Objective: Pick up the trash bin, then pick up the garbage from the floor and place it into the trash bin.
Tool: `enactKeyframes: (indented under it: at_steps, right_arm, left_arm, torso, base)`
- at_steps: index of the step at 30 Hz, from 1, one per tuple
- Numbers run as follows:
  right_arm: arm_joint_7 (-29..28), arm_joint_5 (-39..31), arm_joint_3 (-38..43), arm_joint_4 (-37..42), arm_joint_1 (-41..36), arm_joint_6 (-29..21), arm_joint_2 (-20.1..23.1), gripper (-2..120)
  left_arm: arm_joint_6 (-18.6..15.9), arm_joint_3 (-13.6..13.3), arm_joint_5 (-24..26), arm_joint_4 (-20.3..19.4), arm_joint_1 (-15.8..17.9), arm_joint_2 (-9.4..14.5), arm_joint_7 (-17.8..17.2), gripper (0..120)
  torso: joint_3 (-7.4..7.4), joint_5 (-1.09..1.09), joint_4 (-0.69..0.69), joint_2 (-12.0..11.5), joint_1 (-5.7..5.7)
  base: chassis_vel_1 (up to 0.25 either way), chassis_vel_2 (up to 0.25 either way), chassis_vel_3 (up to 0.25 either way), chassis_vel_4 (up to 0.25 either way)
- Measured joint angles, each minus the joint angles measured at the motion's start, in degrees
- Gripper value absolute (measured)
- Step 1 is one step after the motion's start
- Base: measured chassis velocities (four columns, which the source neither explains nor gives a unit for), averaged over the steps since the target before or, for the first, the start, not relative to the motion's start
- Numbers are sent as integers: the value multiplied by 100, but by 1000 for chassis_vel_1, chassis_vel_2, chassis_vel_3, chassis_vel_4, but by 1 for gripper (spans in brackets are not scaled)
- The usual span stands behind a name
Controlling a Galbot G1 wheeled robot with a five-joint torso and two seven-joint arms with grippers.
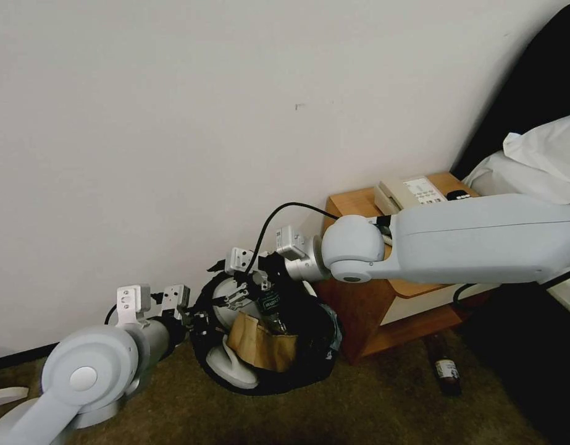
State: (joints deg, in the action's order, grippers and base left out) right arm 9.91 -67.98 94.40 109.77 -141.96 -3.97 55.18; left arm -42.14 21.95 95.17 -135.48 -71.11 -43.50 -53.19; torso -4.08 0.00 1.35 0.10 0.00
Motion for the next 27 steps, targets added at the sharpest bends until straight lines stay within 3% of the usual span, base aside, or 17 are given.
enactKeyframes:
  at_steps: [11, 17, 19, 27]
  right_arm:
    - [-23, -191, -35, 338, 413, -2, -379, 77]
    - [-134, -334, -85, 671, 826, -36, -838, 86]
    - [-159, -366, -143, 813, 1028, -58, -1095, 97]
    - [-312, -454, -275, 1249, 1512, -153, -1831, 100]
  left_arm:
    - [0, -44, -126, 87, -27, -123, 22, 0]
    - [0, -58, -204, 136, -24, -169, 73, 0]
    - [0, -56, -240, 153, -29, -172, 107, 0]
    - [0, -13, -405, 202, -94, -185, 237, 0]
  torso:
    - [0, 0, 0, 0, 0]
    - [0, 0, 0, 0, 0]
    - [0, 1, 0, 1, 0]
    - [0, 1, -1, 2, 0]
  base:
    - [0, 0, 0, 0]
    - [0, 0, 0, 0]
    - [0, 0, 0, 0]
    - [0, 0, 0, 0]
